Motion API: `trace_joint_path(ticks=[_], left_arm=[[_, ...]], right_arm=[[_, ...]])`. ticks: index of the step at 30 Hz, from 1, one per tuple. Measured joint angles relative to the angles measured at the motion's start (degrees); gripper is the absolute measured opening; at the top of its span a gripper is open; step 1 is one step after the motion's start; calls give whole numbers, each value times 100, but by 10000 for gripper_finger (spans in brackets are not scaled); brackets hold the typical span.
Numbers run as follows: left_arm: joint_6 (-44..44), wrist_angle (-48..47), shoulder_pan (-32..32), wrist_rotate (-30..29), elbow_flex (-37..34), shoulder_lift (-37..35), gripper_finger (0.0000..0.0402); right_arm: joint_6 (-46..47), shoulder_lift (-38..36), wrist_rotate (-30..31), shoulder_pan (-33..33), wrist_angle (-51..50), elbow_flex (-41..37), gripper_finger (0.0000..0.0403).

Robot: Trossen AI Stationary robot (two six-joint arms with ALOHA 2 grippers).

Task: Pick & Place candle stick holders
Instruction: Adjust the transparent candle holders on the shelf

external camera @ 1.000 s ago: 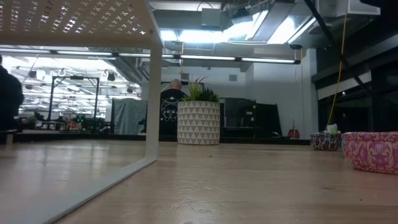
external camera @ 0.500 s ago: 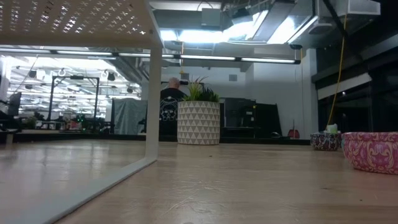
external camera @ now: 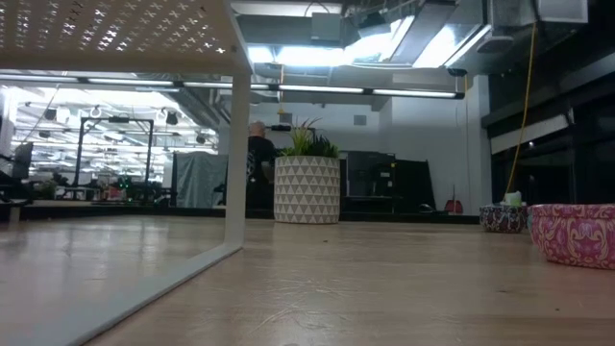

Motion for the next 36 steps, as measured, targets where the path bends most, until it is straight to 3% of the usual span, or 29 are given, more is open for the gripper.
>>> trace_joint_path(ticks=[7, 12, 15, 20, 25, 29, 32, 36], left_arm=[[0, -1, 1, -1, 0, 0, 6], [0, 2, 0, -2, 0, -1, 8], [0, 0, 0, -2, 0, -1, 7], [0, 1, 2, -2, 0, -1, 7], [0, -1, 0, -1, 0, 0, 8], [0, 2, 0, -2, 0, 0, 6], [0, 1, 0, -2, 0, -1, 8], [0, -1, 0, -2, 0, 1, 8]], right_arm=[[254, -2608, 441, 1, 302, -2718, 0], [25, -4426, 868, -10, -11, -4068, 0], [-66, -5358, 878, -5, -908, -4477, 0], [312, -6736, 1438, -10, -3098, -4571, 1], [108, -7402, 2096, -40, -3324, -4571, 1], [-555, -7458, 2164, -229, -3289, -4571, 1], [-777, -7426, 1837, -440, -3317, -4571, 1], [-735, -7436, 704, -714, -3545, -4571, 1]])
